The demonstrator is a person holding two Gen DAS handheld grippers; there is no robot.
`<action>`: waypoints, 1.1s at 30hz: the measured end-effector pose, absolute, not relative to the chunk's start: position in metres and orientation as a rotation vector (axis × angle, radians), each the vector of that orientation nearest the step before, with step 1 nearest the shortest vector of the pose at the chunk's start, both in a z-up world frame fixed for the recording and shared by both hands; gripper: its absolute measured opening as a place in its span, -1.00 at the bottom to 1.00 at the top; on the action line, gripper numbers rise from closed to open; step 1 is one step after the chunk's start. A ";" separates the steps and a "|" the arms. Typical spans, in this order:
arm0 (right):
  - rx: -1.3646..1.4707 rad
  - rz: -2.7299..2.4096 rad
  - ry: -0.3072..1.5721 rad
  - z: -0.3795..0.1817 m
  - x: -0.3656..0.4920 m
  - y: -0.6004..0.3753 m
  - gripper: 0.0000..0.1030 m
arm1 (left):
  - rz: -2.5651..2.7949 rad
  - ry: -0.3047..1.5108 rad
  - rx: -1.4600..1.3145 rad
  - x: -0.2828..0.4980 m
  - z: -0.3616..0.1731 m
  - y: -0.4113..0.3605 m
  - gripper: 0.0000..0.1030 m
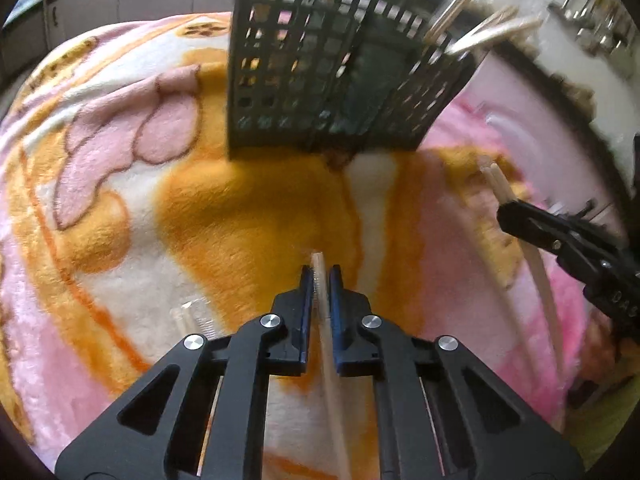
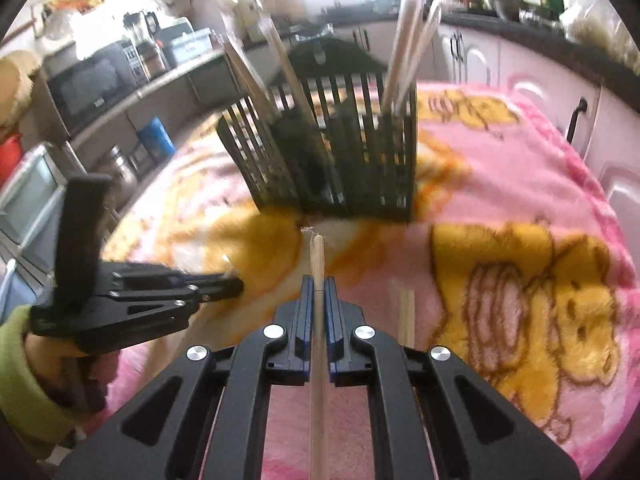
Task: Organize utensils
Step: 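Lift the chopstick in the left tool over the holder while the right tool carries its chopstick there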
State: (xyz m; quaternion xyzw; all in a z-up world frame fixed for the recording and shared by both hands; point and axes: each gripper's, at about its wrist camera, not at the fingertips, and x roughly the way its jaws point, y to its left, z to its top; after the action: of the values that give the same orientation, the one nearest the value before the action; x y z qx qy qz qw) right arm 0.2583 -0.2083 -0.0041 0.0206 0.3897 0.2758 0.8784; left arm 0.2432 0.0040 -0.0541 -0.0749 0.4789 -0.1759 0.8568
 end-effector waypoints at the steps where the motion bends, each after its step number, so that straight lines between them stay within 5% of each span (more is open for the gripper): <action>1: 0.067 0.575 0.777 0.004 0.255 -0.212 -0.89 | -0.370 0.991 -0.147 0.242 -0.050 0.003 -0.96; 16: 0.194 0.522 0.428 0.053 0.223 -0.233 -0.88 | -0.404 0.594 -0.145 0.211 0.048 -0.003 -0.98; 33: 0.210 0.495 0.379 0.081 0.263 -0.220 -0.88 | -0.351 0.468 -0.231 0.251 0.092 0.023 -0.98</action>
State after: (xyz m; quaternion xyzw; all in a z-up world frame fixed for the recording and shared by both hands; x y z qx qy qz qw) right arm 0.2632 -0.2204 0.0811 0.1032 0.1860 0.2431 0.9464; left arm 0.2505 0.0226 0.0924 -0.1135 0.2301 -0.1727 0.9510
